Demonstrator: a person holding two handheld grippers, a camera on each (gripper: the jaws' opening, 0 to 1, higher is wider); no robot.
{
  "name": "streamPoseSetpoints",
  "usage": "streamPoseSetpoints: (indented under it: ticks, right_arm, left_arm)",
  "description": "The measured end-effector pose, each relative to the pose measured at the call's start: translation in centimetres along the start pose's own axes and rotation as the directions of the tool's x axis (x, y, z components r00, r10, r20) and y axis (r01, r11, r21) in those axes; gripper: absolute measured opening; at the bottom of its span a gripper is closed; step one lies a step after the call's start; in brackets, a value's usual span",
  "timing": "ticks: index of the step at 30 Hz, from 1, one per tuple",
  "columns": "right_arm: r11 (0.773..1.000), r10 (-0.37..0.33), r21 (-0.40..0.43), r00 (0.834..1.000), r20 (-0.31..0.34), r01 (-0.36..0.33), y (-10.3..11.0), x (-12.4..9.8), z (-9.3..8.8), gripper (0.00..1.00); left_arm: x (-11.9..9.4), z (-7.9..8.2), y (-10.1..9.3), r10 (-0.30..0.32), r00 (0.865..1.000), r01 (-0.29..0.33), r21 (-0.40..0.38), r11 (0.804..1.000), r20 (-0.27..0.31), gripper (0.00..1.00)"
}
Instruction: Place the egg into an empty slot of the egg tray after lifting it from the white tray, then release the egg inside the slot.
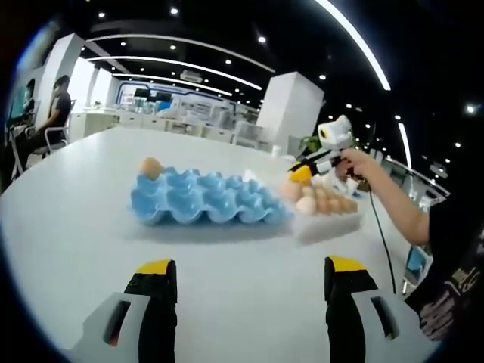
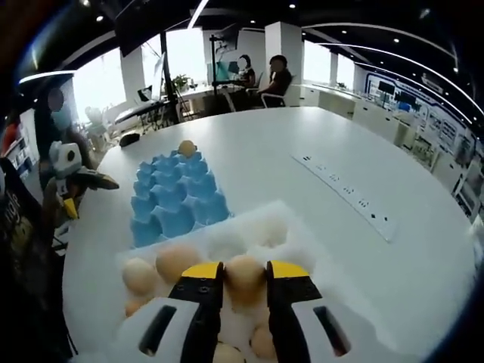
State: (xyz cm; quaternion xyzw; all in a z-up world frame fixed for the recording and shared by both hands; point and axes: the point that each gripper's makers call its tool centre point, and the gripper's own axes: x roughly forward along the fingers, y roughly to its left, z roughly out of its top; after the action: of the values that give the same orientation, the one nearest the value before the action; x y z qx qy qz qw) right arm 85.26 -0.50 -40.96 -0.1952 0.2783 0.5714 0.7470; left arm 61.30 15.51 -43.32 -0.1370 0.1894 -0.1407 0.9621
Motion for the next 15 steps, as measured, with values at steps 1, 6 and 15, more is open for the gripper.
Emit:
streamPoseSetpoints:
  ticks: [1, 6, 15]
  right_arm:
    - [1.0, -0.001, 0.001, 1.0, 0.002, 0.001, 0.0, 0.0, 0.1, 0.23]
    - [1.0, -0.006, 0.007, 1.0, -0.001, 0.006, -0.2, 0.0, 0.4, 0.23]
    - [1.0, -0.008, 0.029, 0.998, -0.055, 0.009, -0.4, 0.3, -1.0, 0.23]
  left_arm:
    - [0.1, -0.1, 0.0, -0.002, 1.0, 0.002, -0.003, 1.0, -0.002, 0.81]
    - [0.1, 0.0, 0.0, -0.006, 1.0, 0.007, -0.007, 1.0, 0.004, 0.81]
    - [0.4, -0.4, 0.4, -0.015, 1.0, 0.015, -0.024, 1.0, 0.002, 0.81]
